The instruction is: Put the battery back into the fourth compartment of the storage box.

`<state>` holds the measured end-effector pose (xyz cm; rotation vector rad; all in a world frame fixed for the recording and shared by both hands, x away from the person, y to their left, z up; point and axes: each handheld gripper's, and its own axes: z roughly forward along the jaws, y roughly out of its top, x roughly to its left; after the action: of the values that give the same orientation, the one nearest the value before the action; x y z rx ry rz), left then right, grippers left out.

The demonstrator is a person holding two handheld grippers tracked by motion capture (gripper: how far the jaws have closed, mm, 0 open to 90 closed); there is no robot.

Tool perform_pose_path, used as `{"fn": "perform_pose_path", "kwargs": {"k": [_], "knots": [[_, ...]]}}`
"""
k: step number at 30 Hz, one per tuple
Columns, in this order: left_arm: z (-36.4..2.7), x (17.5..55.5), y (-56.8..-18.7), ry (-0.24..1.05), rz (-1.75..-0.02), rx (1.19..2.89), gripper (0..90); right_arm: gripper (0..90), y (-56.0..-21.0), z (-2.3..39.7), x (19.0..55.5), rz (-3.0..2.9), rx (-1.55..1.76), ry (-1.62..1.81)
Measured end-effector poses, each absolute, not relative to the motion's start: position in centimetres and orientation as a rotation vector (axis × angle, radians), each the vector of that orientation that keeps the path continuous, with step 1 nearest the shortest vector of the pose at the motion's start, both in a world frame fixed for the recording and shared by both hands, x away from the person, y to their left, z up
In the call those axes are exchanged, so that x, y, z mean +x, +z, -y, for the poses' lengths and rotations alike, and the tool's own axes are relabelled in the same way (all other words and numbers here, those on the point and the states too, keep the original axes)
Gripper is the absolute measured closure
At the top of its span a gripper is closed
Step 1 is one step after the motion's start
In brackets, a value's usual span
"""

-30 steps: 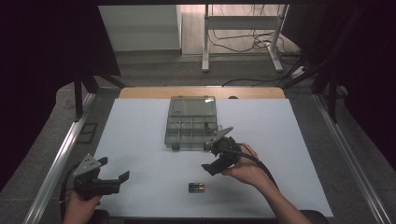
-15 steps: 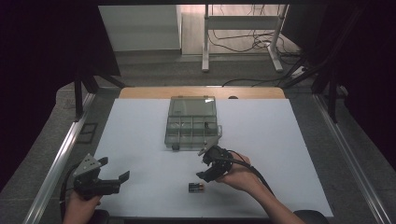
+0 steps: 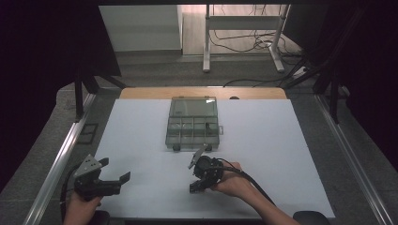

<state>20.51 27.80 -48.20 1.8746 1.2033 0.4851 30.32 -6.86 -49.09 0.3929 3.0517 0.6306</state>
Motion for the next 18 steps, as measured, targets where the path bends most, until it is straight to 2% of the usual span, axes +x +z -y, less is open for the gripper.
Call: {"fn": "perform_pose_path", "kwargs": {"k": [18], "knots": [[-27.7, 20.5, -48.2, 0.489, -1.198, 1.881, 1.8, 76.4, -50.5, 6.4, 31.0, -3.06, 0.37, 0.584]]}}
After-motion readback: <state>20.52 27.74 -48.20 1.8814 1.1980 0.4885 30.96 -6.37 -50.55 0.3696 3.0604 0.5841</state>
